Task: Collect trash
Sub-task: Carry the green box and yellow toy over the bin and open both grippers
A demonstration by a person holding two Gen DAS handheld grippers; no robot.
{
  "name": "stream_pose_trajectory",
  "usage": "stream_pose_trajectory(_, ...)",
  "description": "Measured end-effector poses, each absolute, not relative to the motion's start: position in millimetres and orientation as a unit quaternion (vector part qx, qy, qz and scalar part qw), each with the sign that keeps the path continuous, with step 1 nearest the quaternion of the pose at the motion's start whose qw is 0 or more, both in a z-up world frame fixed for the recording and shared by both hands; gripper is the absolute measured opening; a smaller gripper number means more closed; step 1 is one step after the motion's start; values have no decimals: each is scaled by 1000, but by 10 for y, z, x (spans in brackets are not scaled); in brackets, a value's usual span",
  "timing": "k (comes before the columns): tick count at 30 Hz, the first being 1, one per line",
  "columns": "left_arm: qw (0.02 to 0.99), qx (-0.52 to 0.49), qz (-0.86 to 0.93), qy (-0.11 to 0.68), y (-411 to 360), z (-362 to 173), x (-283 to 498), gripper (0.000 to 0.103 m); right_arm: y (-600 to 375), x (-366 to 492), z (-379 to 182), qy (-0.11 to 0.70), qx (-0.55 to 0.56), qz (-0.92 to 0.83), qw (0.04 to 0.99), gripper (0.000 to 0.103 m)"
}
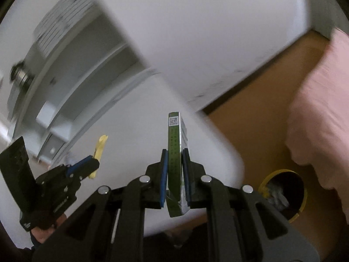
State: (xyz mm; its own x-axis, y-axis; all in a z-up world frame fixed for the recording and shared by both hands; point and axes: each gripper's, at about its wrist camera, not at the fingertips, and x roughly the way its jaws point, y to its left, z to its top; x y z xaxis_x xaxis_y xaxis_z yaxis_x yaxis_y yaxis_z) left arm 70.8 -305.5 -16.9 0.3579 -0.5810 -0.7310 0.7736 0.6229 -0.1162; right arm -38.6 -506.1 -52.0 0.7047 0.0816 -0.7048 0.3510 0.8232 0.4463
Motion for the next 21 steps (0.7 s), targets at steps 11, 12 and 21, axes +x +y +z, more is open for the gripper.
stream_pose_trajectory(11,707,201,-555,389,-4684,-578,-329,12,-6377,-1843,-1324,356,392,-225,818,14)
stream_pose_trajectory(12,698,207,-563,391,-4781,-647,-384,12,-6421,-1900,-1398,357,398,-230,813,14)
stream_pose_trajectory(21,663,251,-570,415,-5290,-1247,-555,12,-6749,-2289,-2138,376,437,-270,771,14)
